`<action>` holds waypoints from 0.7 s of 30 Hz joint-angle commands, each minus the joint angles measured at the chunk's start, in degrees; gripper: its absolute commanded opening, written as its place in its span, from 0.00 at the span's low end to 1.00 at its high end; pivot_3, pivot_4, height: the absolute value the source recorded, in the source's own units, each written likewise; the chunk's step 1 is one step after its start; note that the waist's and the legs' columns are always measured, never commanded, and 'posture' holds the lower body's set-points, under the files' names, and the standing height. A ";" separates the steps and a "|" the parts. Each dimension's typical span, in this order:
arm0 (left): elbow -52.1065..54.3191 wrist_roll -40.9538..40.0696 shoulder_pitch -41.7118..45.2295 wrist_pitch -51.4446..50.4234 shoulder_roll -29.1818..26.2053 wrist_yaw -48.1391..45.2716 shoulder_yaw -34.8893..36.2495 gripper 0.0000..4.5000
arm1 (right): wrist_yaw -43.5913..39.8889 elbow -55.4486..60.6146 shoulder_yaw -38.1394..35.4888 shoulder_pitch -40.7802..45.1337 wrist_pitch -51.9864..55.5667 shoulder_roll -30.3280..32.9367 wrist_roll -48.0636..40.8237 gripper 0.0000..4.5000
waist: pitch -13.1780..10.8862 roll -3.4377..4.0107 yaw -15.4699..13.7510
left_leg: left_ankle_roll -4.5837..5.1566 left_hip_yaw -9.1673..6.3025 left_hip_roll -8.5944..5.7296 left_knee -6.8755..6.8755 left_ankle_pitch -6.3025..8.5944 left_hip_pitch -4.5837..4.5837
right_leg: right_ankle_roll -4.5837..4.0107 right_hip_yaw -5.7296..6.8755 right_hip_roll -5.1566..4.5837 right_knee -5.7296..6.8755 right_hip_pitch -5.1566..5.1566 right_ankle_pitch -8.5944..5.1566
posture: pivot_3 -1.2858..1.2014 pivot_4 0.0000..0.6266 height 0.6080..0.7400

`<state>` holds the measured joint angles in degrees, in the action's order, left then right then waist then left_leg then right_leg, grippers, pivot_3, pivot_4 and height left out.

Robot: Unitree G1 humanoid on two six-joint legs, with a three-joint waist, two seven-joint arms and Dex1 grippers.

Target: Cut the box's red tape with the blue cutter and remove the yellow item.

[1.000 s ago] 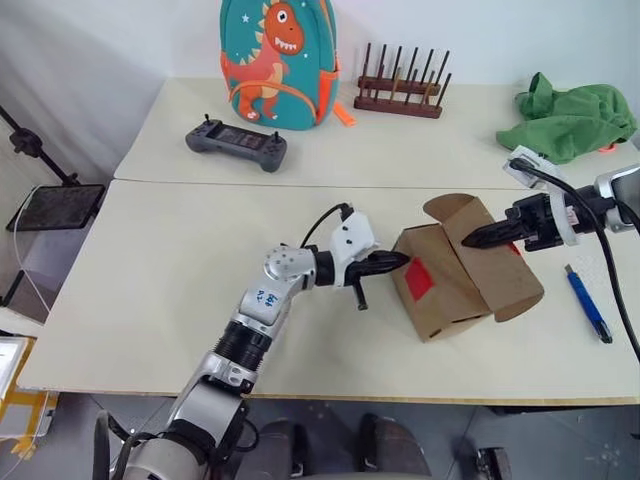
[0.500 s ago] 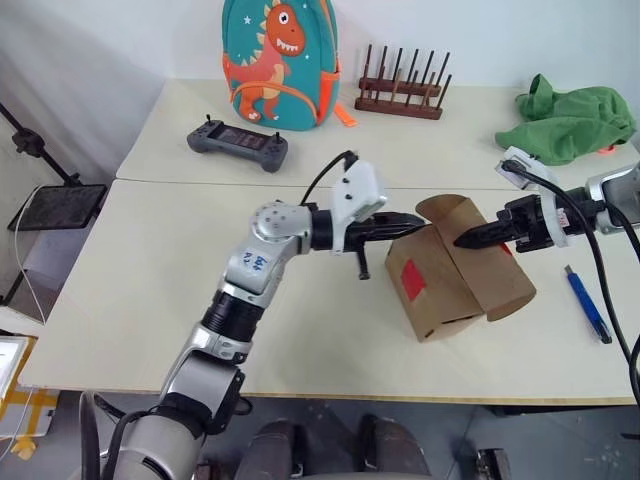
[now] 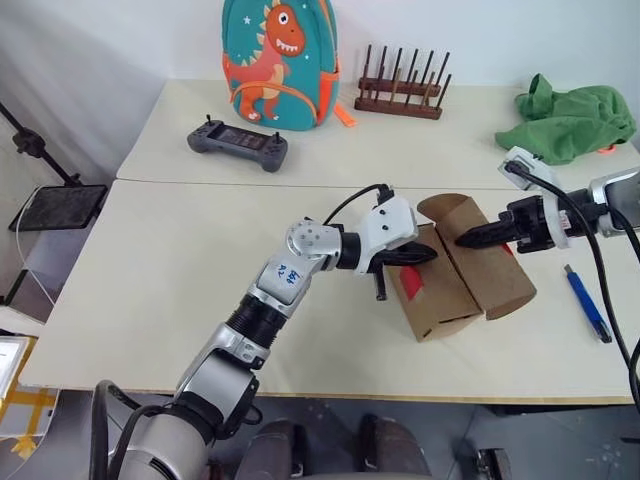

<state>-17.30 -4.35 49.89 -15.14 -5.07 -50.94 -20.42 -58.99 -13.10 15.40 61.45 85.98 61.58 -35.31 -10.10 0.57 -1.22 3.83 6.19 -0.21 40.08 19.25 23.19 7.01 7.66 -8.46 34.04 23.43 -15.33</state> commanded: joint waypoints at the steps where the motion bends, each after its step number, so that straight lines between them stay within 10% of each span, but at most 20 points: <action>1: -0.31 3.10 -2.84 -2.36 -4.23 -0.72 -1.69 0.00 | -1.94 -3.72 1.82 1.25 -3.93 2.80 3.89 0.00 | 0.01 -0.01 0.03 | 0.00 0.00 0.00 0.00 0.00 -0.01 | 0.00 0.00 0.00 0.00 -0.01 0.00 | 0.52 0.24 1.00; 21: 13.33 -6.02 -9.95 -15.07 -9.56 -1.94 4.28 0.00 | -3.32 -2.80 -1.60 -4.06 -5.11 0.72 7.40 0.00 | 0.03 0.03 -0.20 | -0.06 -0.07 -0.08 0.03 -0.07 -0.02 | 0.02 -0.01 -0.10 0.06 -0.04 0.01 | 0.52 0.24 1.00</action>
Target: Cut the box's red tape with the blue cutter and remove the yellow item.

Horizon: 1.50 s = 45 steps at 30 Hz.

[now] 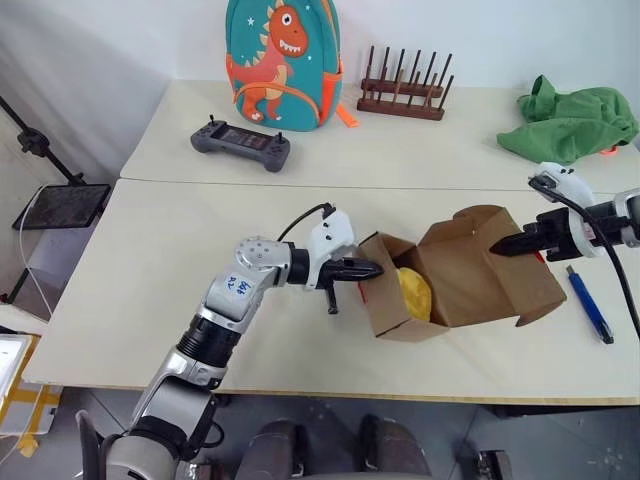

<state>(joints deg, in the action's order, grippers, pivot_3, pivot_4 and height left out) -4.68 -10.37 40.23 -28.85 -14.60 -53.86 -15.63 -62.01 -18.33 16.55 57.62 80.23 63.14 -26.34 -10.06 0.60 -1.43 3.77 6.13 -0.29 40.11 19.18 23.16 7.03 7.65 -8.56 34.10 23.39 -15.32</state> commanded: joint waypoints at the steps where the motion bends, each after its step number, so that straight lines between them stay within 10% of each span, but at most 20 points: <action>1: 0.53 0.12 -0.08 -1.24 -0.36 0.90 -0.45 0.00 | 0.02 2.54 -3.15 -0.46 0.74 -1.11 -1.54 0.00 | 0.00 0.00 0.01 | 0.01 0.01 0.00 0.00 -0.01 0.00 | 0.00 0.00 0.00 0.00 0.00 0.00 | 0.52 0.24 1.00; 11: -0.96 0.35 0.32 -0.77 -1.62 1.17 0.10 0.04 | 4.90 6.61 -10.15 -5.74 1.01 -4.71 -2.15 0.05 | 0.00 0.00 0.02 | 0.05 0.03 -0.01 -0.05 -0.03 0.10 | 0.01 0.04 0.10 0.00 0.06 0.00 | 0.52 0.24 1.00; 24: -5.66 -0.43 2.97 6.59 -7.10 -4.09 4.05 0.87 | -11.00 15.11 -23.88 -27.32 -37.98 5.83 -0.32 0.99 | -0.02 -0.03 0.10 | 0.13 0.21 -0.05 -0.06 -0.07 0.05 | 0.17 -0.05 0.17 -0.04 0.05 0.07 | 0.52 0.24 1.00; 31: -2.30 -5.77 -3.53 7.06 -19.17 -9.70 14.01 0.99 | -19.99 8.75 -45.32 -40.72 -69.36 3.86 -0.25 1.00 | -0.05 -0.08 0.46 | 0.18 0.26 0.01 -0.10 -0.13 -0.03 | 0.18 -0.11 0.21 -0.03 0.04 0.08 | 0.52 0.24 1.00; 45: 1.62 -15.40 -24.48 2.26 -33.87 -11.90 32.15 0.99 | -19.32 37.15 -61.80 -70.19 -69.66 -14.64 -11.23 1.00 | -0.09 -0.13 -0.24 | -0.44 -0.18 0.03 -0.14 0.29 -0.41 | 0.11 -0.54 -0.37 -0.22 -0.37 0.06 | 0.52 0.24 1.00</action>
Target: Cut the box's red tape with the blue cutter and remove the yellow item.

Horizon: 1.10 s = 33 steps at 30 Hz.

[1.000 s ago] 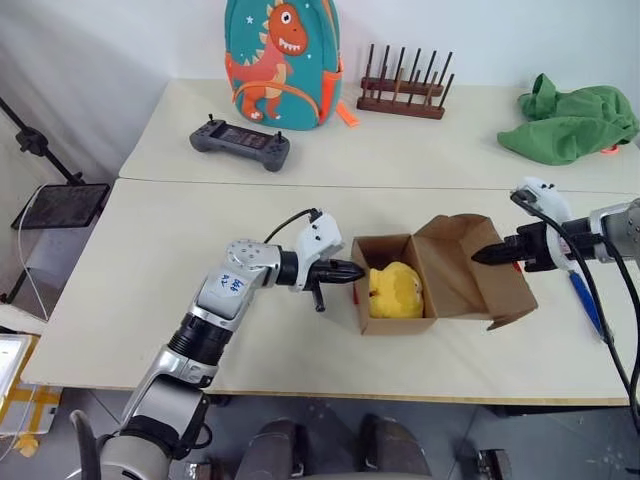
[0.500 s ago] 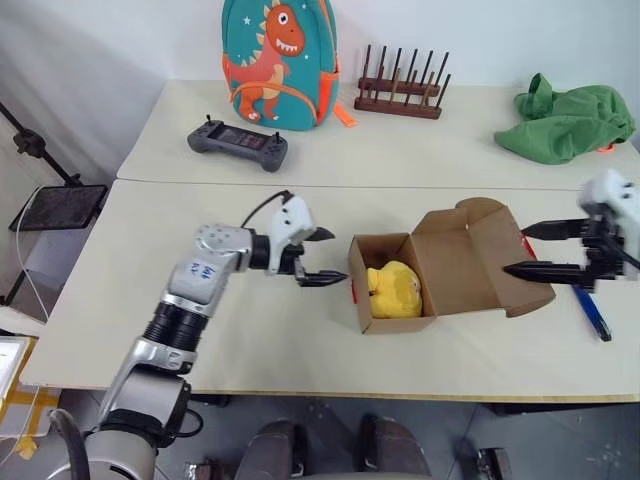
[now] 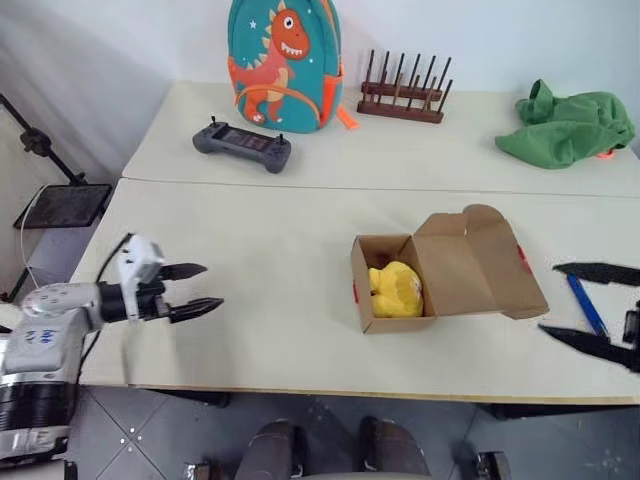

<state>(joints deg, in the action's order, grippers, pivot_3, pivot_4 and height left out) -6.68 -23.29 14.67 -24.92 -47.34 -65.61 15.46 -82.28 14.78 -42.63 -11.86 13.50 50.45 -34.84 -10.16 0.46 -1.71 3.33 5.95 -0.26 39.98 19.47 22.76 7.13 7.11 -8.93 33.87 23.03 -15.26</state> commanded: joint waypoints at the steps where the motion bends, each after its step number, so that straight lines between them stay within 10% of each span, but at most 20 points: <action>1: 3.46 -2.44 1.61 -1.75 -1.36 -0.31 0.55 0.99 | 1.14 4.75 -2.77 -0.75 -3.48 -2.72 -3.66 1.00 | 0.00 0.03 0.11 | -0.02 0.03 -0.02 -0.01 0.01 -0.04 | 0.00 -0.04 -0.01 0.01 -0.03 0.00 | 0.52 0.24 1.00; 8: 1.94 2.37 33.33 -15.79 9.40 -4.44 -25.42 0.99 | 0.59 3.31 -13.45 -8.05 1.91 -2.50 -12.44 1.00 | -0.05 -0.02 -2.32 | 0.17 0.10 -0.20 -0.03 0.02 -0.42 | 0.11 -0.04 0.37 0.09 -0.53 0.09 | 0.52 0.24 1.00; 19: -13.99 17.32 53.78 -2.22 28.38 -10.14 -47.48 0.99 | 8.44 14.81 -16.32 -18.26 8.02 -7.15 -17.56 1.00 | -0.07 -0.16 0.10 | 0.69 0.76 0.03 -0.22 -0.01 -0.53 | 0.15 -0.08 0.69 -0.13 -0.34 -0.02 | 0.52 0.24 1.00; 33: -32.52 29.57 61.96 13.55 39.57 -7.60 -50.24 0.91 | 18.24 25.28 -18.61 -26.08 9.92 -13.07 -25.73 1.00 | -0.10 -0.20 -0.30 | 0.70 0.66 0.07 -0.21 0.23 -0.38 | 0.13 -0.63 0.29 -0.33 -0.15 -0.02 | 0.52 0.24 1.00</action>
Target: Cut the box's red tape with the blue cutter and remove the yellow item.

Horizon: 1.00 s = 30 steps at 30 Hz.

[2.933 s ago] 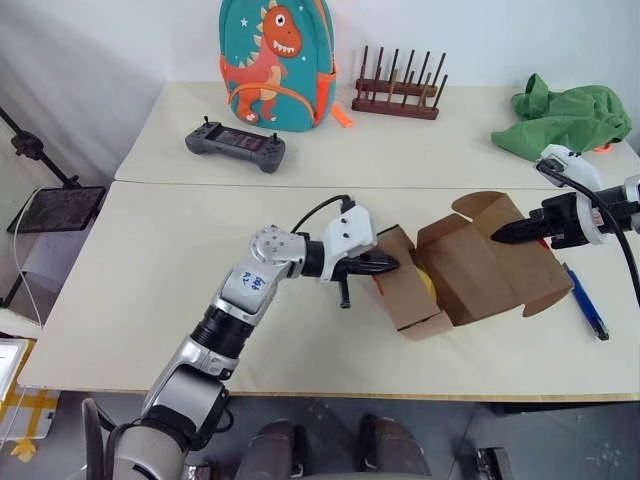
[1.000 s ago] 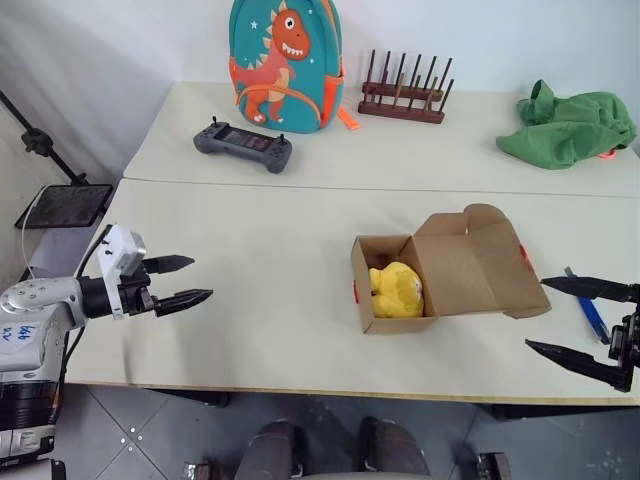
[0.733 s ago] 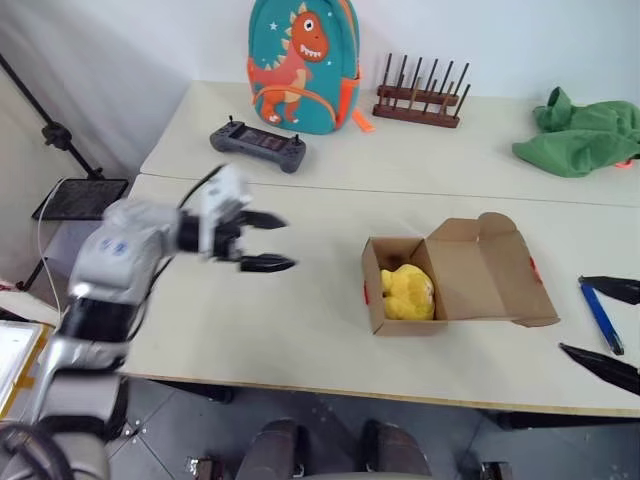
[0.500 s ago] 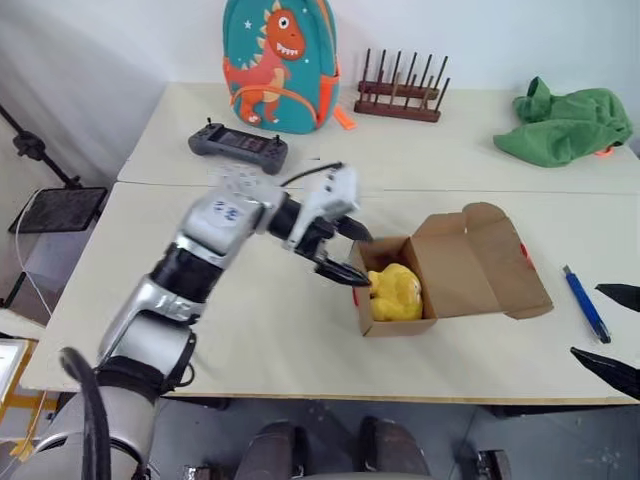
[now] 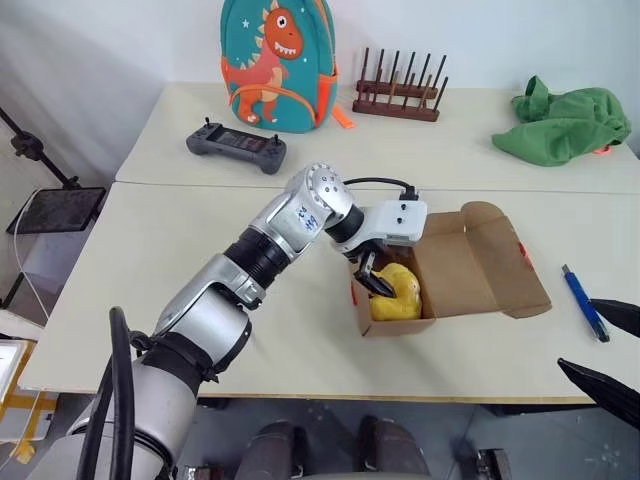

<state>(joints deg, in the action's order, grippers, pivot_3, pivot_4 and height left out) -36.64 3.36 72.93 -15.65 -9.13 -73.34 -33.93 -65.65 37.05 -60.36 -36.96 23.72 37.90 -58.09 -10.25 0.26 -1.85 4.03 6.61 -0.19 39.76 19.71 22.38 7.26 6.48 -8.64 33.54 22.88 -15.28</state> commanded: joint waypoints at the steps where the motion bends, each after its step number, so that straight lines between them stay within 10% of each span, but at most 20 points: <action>1: -3.93 3.54 4.07 5.20 1.82 -0.02 -0.87 0.87 | 2.11 3.47 -0.76 -1.26 -0.04 -0.47 -2.93 1.00 | 0.00 -0.01 -0.31 | 0.02 0.02 -0.03 0.01 0.00 0.03 | 0.00 0.00 0.03 -0.01 0.05 0.00 | 0.52 0.24 1.00; 14: -12.73 3.73 5.18 9.19 6.19 -1.40 3.81 0.01 | 3.82 3.32 1.00 -1.26 -0.57 0.23 -3.23 1.00 | -0.01 -0.02 -1.24 | 0.26 0.13 -0.07 0.31 -0.03 0.64 | 0.01 0.08 0.16 0.33 0.70 0.01 | 0.52 0.24 1.00; 22: -14.44 -12.68 5.28 9.97 7.94 1.53 25.48 0.01 | 7.95 3.19 6.08 3.70 -0.21 -0.02 -5.26 1.00 | -0.06 -0.11 -0.94 | 0.42 0.11 -0.12 0.36 -0.08 0.76 | 0.12 0.38 0.08 0.34 0.73 0.07 | 0.52 0.24 1.00; 30: -4.07 -21.89 -4.03 5.82 -2.30 6.27 39.63 0.01 | 13.83 0.77 20.52 18.31 -0.17 -0.44 -5.99 1.00 | -0.03 -0.06 0.58 | 0.29 0.11 -0.09 0.35 -0.24 0.50 | 0.12 0.49 0.19 0.54 0.56 0.07 | 0.52 0.24 1.00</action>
<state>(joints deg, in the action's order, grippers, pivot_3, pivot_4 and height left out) -44.12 -16.98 70.55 -10.52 -10.18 -69.48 3.50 -52.02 38.00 -41.55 -19.54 24.81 37.95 -64.87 -10.29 0.20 -1.26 4.32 6.72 -0.30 40.11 19.43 22.86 7.38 6.96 -8.45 34.08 23.42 -15.21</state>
